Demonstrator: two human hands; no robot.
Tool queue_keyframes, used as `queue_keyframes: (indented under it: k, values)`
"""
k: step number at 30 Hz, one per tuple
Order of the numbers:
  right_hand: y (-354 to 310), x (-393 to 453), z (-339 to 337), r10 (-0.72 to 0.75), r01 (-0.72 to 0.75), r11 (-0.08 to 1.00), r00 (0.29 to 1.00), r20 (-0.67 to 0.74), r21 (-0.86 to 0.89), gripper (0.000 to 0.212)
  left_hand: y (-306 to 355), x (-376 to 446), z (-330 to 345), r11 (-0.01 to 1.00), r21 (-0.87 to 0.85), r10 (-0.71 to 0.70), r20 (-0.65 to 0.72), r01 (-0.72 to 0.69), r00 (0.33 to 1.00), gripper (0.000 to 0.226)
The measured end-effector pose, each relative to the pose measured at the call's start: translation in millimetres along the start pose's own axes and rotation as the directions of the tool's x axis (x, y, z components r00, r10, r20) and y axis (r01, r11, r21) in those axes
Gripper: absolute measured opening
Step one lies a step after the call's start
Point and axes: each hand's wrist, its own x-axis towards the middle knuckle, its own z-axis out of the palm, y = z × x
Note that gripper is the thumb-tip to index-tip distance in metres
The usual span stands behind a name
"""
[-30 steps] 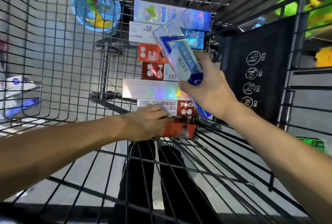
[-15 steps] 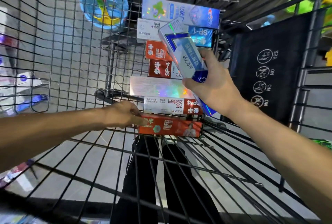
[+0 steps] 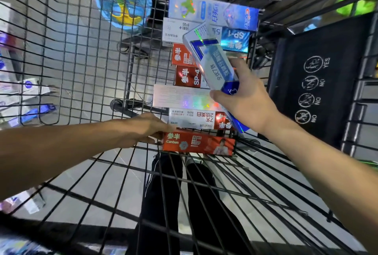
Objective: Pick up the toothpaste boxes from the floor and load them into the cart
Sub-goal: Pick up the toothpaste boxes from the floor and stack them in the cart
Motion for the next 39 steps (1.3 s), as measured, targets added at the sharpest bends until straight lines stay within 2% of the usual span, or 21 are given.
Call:
queue_keyframes:
  k: [3, 6, 8, 9, 14, 22, 26, 29, 33, 36, 39]
  values:
    - [0.5, -0.5, 2.3, 0.005, -0.005, 1.000, 1.000, 0.008, -0.002, 0.060, -3.4, 3.1, -1.4, 0.999, -0.006, 0.045, 0.002, -0.045, 0.999, 0.046]
    - [0.5, 0.1, 3.3, 0.014, -0.014, 1.000, 1.000, 0.012, -0.011, 0.060, -3.9, 0.8, -8.2, 0.967, 0.236, 0.106, -0.044, -0.092, 0.993, 0.068]
    - [0.2, 0.7, 4.1, 0.017, -0.017, 1.000, 1.000, 0.008, -0.019, 0.060, -2.9, -0.3, -12.1, 0.931, 0.350, 0.141, -0.091, -0.101, 0.986, 0.073]
    - [-0.2, 0.9, 4.4, 0.019, -0.019, 1.000, 1.000, 0.005, -0.022, 0.061, -3.7, 0.3, -13.8, 0.927, 0.355, 0.158, -0.081, -0.120, 0.984, 0.072]
    - [3.2, 1.7, 6.1, 0.032, -0.031, 0.999, 0.999, 0.012, -0.041, 0.062, -11.4, 6.6, -11.7, 0.959, 0.234, 0.176, -0.050, -0.160, 0.983, 0.045]
    - [6.5, 1.4, 7.1, 0.032, -0.031, 0.999, 0.999, 0.020, -0.041, 0.066, -13.2, 10.2, -4.3, 0.890, 0.385, 0.300, -0.088, -0.245, 0.950, 0.015]
    - [8.6, 3.4, 8.8, 0.034, -0.033, 0.999, 0.999, 0.027, -0.040, 0.066, -7.6, 9.2, 5.8, 0.862, 0.439, 0.319, -0.083, -0.252, 0.944, 0.014]
    - [10.5, 4.3, 12.0, 0.020, -0.019, 0.999, 0.999, 0.030, -0.040, 0.065, -0.9, 7.0, 8.8, 0.793, 0.568, 0.330, -0.100, -0.218, 0.939, 0.038]
    - [15.6, 5.1, 14.8, -0.018, 0.018, 0.999, 1.000, 0.008, -0.028, 0.064, 4.8, 1.4, 6.0, 0.583, 0.810, 0.328, -0.160, -0.066, 0.931, 0.053]
    - [16.2, 6.6, 13.3, -0.032, 0.030, 0.999, 0.999, -0.038, -0.040, 0.065, 16.5, -9.4, -4.4, 0.501, 0.849, 0.354, -0.026, -0.166, 0.935, 0.036]
    - [13.5, 8.8, 8.3, -0.017, 0.013, 0.998, 0.997, -0.074, -0.054, 0.063, 37.6, -32.1, -23.2, 0.527, 0.802, 0.387, 0.067, -0.281, 0.920, 0.030]
